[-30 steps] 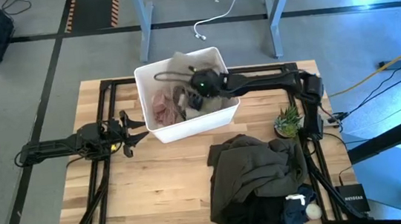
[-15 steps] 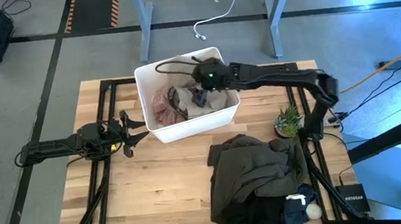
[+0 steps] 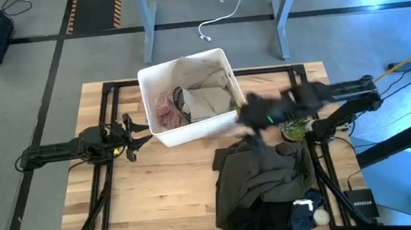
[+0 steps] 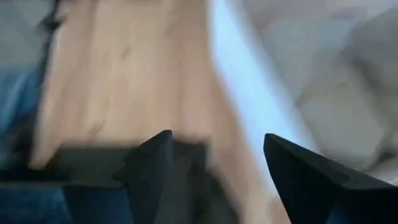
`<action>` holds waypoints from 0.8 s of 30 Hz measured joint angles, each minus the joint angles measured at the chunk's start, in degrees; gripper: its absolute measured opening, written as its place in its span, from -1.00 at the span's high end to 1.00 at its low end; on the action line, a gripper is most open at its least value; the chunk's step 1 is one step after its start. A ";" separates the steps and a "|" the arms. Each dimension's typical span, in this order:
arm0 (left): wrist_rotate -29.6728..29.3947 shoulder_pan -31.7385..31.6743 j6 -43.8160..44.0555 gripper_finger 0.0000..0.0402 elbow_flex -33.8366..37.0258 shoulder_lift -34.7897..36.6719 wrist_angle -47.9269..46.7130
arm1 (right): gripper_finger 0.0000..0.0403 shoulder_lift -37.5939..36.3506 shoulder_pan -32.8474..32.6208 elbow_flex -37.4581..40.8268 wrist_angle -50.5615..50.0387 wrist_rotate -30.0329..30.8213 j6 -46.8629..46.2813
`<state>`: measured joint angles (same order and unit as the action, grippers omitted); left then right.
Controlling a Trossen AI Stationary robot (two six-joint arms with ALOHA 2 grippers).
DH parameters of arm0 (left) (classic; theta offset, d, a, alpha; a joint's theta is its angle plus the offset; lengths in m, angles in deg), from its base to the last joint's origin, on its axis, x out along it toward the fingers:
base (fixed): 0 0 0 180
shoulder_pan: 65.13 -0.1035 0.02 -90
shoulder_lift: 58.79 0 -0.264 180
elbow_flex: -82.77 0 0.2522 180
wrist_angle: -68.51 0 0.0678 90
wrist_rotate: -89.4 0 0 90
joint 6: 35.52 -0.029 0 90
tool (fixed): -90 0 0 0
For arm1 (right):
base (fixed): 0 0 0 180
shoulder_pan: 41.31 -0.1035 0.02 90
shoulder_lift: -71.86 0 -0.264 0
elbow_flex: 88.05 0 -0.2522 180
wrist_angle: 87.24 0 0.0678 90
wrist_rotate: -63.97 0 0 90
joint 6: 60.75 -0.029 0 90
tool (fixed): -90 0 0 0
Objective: Sort clothes
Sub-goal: Put the black hoodie into the white laundry bin
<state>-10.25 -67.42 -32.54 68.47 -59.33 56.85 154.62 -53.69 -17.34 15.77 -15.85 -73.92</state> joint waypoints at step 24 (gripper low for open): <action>-0.01 -0.01 0.01 0.08 0.00 0.02 0.00 | -0.34 0.74 -34.85 30.38 20.12 10.38 -14.80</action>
<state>-10.25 -67.43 -32.54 68.47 -59.30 56.85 155.36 -88.54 13.04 35.89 -5.47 -88.72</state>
